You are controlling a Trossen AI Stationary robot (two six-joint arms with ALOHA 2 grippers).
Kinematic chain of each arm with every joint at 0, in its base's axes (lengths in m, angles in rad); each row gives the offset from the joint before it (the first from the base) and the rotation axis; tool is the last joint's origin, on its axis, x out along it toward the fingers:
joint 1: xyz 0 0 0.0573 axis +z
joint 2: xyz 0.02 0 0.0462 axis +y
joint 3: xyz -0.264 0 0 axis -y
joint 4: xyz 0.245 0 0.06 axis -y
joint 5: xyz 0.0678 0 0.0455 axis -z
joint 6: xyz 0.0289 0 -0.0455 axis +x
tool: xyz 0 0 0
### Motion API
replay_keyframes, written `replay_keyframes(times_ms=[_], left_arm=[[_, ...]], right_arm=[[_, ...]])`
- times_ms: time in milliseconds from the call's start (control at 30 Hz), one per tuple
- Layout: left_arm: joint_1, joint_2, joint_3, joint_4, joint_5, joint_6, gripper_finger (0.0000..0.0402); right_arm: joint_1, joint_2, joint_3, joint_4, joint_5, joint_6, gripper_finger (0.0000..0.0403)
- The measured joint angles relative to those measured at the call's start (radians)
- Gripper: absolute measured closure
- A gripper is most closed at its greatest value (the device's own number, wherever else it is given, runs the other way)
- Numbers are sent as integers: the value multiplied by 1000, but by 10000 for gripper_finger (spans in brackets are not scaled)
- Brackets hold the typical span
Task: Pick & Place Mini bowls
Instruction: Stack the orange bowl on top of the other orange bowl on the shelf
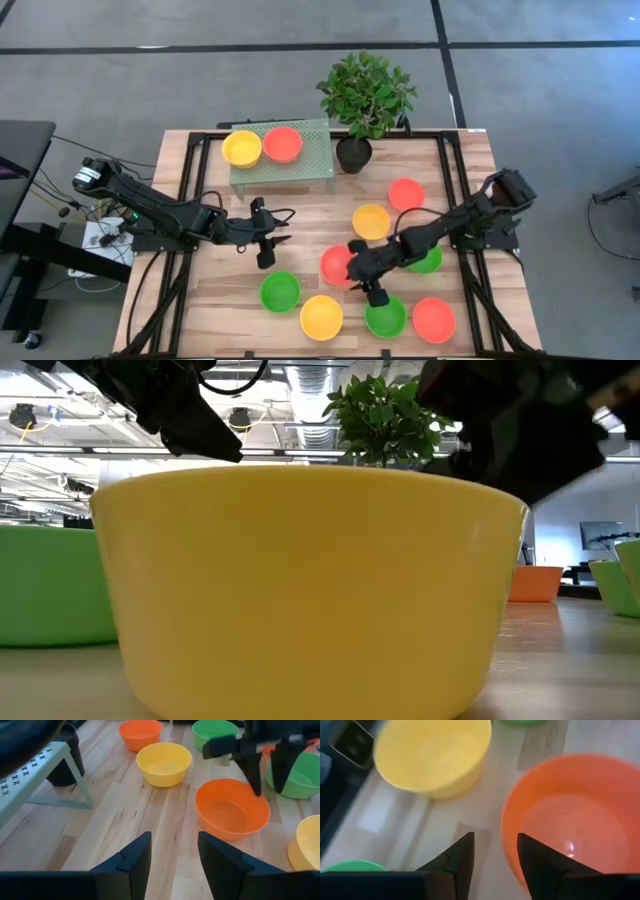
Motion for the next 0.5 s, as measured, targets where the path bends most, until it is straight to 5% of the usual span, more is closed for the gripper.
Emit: replay_keyframes(times_ms=[267, 500], left_arm=[[0, 0, 0, 4, 0, 0, 238], [0, 0, 0, 5, 0, -3, 238]], right_arm=[[-5, 72, 0, -12, 31, -20, 235], [-18, 72, 0, -30, 25, -77, 325]])
